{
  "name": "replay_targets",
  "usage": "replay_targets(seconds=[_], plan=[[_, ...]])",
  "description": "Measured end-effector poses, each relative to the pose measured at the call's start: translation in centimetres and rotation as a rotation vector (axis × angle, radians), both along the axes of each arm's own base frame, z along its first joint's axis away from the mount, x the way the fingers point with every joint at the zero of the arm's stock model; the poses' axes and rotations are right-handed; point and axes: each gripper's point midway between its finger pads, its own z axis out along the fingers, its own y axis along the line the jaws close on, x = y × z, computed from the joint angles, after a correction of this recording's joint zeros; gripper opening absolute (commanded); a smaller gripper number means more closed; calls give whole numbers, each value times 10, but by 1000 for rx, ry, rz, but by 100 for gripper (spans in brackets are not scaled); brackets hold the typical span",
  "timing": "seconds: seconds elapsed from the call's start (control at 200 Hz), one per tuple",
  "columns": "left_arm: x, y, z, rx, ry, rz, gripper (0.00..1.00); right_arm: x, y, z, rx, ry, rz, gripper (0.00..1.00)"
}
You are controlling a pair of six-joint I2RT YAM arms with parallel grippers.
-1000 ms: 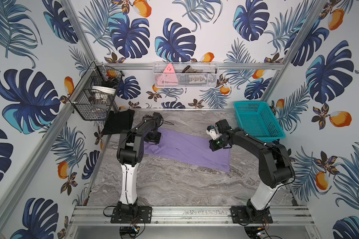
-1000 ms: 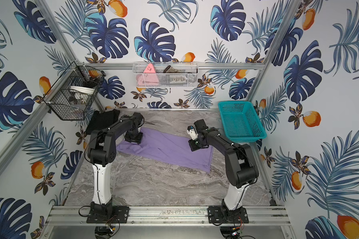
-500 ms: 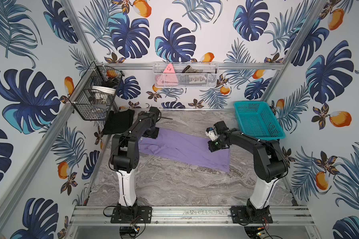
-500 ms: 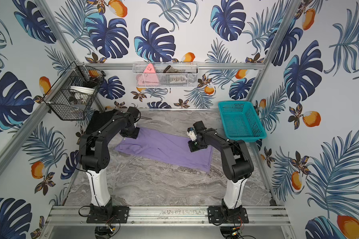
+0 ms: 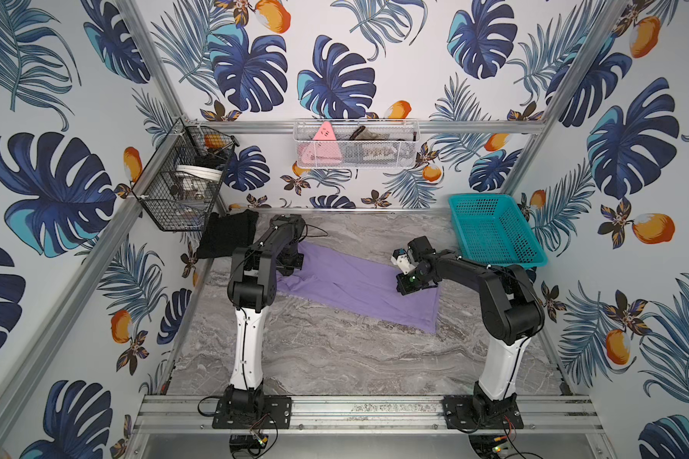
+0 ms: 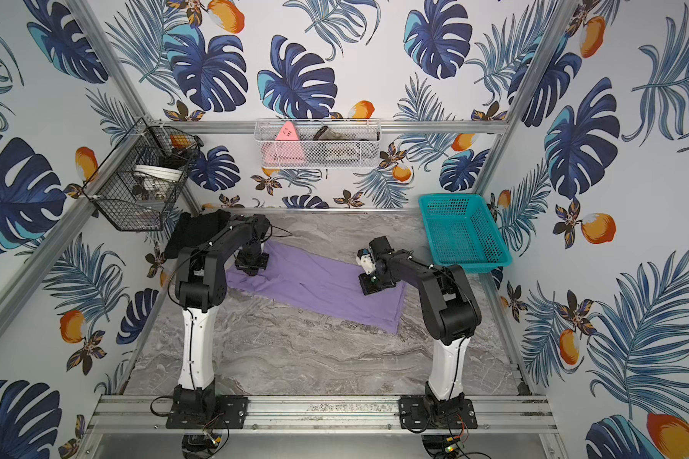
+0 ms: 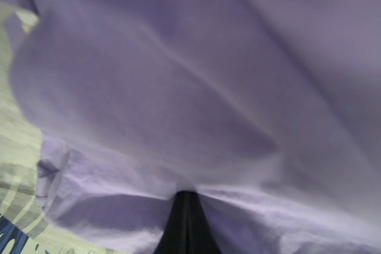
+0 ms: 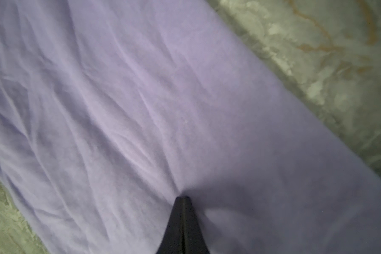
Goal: Fold and stack t-shirts
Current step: Adjust the T-shirt at the center of the board.
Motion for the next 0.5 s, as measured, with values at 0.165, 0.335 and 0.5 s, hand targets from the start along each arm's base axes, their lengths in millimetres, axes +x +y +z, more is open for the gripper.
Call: replay_targets(seconds=[0.165,0.335,0.5], plan=[[70,5,3,27,-142,-49,0,-46,10,2,-5,45,26,0],[132,-39,9,76,-371,-207,0,-81,32,13,23,65,67,0],[165,-102,22,-5,-534,-317,0,-101,45,17,54,93,77,0]])
